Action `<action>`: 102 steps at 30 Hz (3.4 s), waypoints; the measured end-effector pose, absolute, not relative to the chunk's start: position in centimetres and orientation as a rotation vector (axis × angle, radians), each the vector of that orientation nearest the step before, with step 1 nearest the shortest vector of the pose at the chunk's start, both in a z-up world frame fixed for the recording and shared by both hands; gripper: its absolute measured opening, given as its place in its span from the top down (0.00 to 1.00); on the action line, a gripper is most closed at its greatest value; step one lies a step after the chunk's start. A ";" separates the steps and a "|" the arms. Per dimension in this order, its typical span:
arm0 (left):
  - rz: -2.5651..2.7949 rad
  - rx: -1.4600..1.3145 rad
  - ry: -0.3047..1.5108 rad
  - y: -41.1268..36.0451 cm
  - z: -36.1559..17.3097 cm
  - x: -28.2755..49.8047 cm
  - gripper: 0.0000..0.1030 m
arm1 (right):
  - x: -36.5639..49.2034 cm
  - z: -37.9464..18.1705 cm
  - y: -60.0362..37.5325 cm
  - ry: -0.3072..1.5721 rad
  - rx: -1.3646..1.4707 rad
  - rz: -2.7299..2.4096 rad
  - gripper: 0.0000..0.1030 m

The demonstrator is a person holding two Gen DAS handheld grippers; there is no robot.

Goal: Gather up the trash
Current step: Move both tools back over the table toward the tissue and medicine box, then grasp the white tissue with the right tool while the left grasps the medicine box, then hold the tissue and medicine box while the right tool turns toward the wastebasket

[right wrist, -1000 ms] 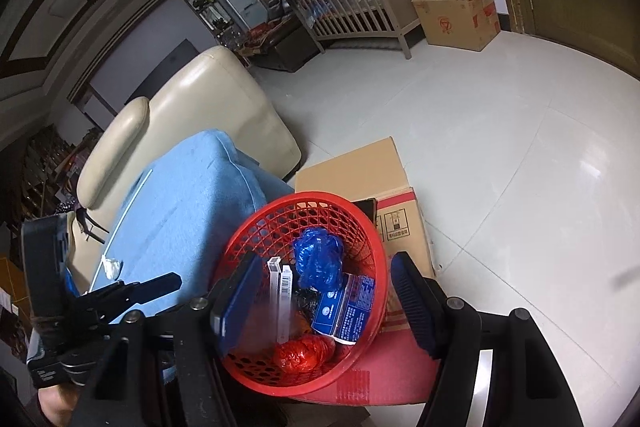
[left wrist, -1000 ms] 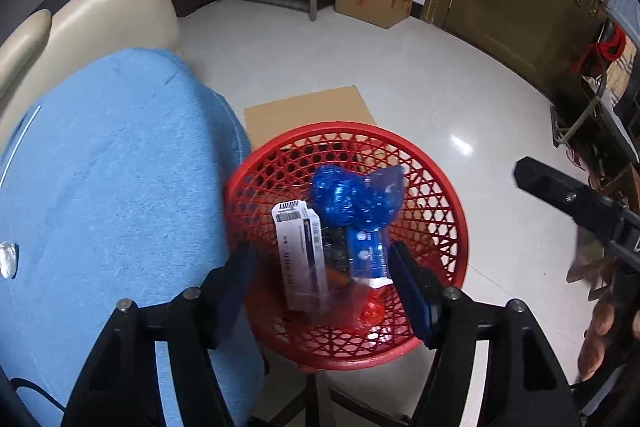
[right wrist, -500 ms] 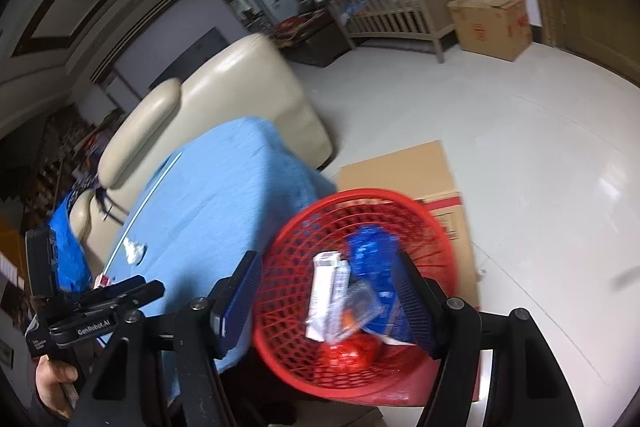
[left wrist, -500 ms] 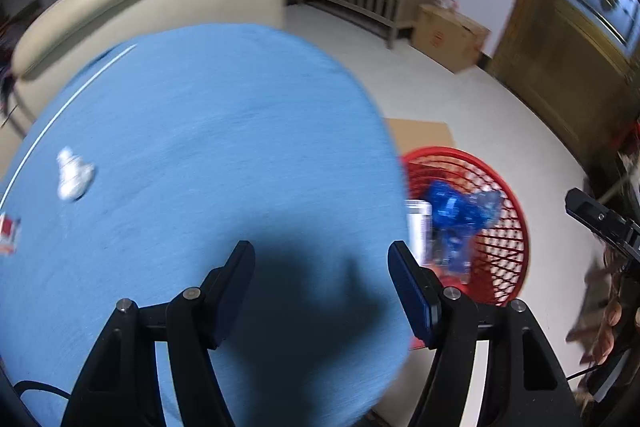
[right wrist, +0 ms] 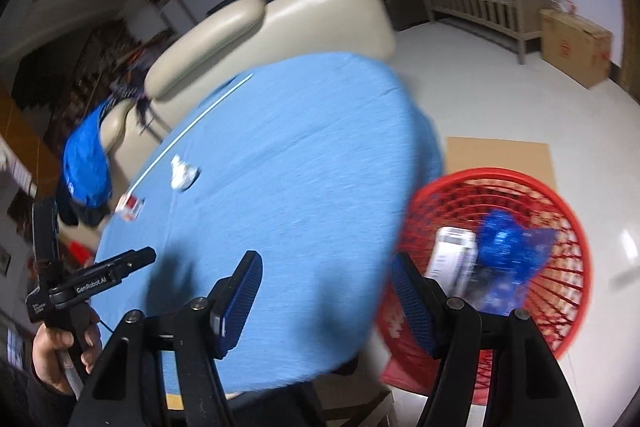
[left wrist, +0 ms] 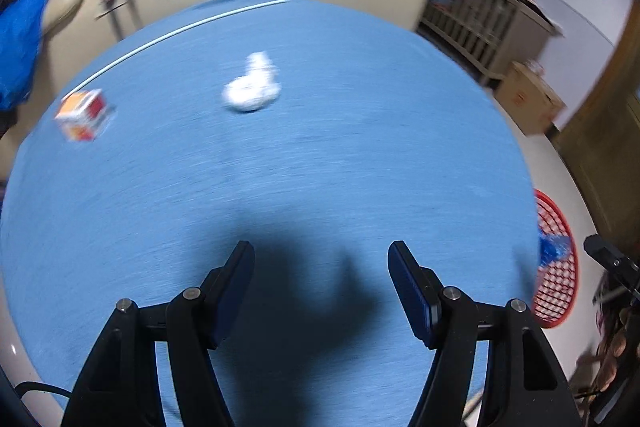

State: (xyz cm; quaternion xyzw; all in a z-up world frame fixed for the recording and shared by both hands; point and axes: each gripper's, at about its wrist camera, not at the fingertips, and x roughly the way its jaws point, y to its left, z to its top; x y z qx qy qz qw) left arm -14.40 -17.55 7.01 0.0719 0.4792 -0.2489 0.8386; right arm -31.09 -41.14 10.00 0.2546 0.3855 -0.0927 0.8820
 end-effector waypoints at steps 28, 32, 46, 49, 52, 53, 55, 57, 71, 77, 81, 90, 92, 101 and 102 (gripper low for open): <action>-0.227 -0.092 1.028 -1.4 3.9 -8.3 0.32 | -2.3 6.9 -23.4 0.966 0.386 0.054 0.32; -0.201 -0.108 1.033 -0.4 3.7 -7.4 0.32 | 1.2 6.1 -22.7 0.968 0.372 0.029 0.32; -0.108 -0.165 1.028 0.8 4.1 -2.6 0.32 | 5.6 3.4 -20.6 1.004 0.223 0.003 0.56; -0.089 -0.199 1.016 0.6 4.8 -0.8 0.32 | 5.3 3.5 -20.7 0.997 0.222 0.022 0.57; -0.054 -0.236 0.998 0.3 5.8 1.5 0.32 | 4.2 3.9 -21.2 0.987 0.238 0.041 0.57; -0.042 -0.248 0.991 0.1 6.2 2.4 0.31 | 3.6 4.1 -21.4 0.981 0.247 0.049 0.57; -0.019 -0.266 0.980 -0.4 6.8 4.2 0.30 | 2.6 4.4 -21.7 0.969 0.261 0.064 0.57; 0.013 -0.278 0.977 -1.0 7.1 6.1 0.30 | 1.5 4.7 -22.2 0.958 0.288 0.075 0.57; 0.267 -0.187 1.077 -4.6 4.2 14.1 0.29 | -2.2 6.3 -23.7 0.910 0.363 0.139 0.57; 0.199 -0.160 1.082 -3.6 3.2 13.7 0.37 | -2.3 6.6 -23.8 0.905 0.365 0.148 0.57; 0.137 -0.145 1.090 -2.9 3.7 11.5 0.45 | -2.5 6.9 -23.5 0.899 0.362 0.152 0.57; 0.024 -0.107 1.087 -0.9 5.0 4.2 0.45 | -4.8 7.3 -22.3 0.904 0.342 0.141 0.57; -0.010 -0.097 1.079 -0.9 5.7 2.8 0.45 | -5.6 7.5 -22.1 0.901 0.343 0.138 0.57; -0.155 -0.049 1.049 -3.1 8.1 -4.2 0.45 | -9.0 8.4 -21.2 0.897 0.334 0.135 0.57; -0.167 -0.047 1.047 -3.6 8.3 -5.0 0.45 | -9.3 8.5 -21.1 0.896 0.333 0.135 0.57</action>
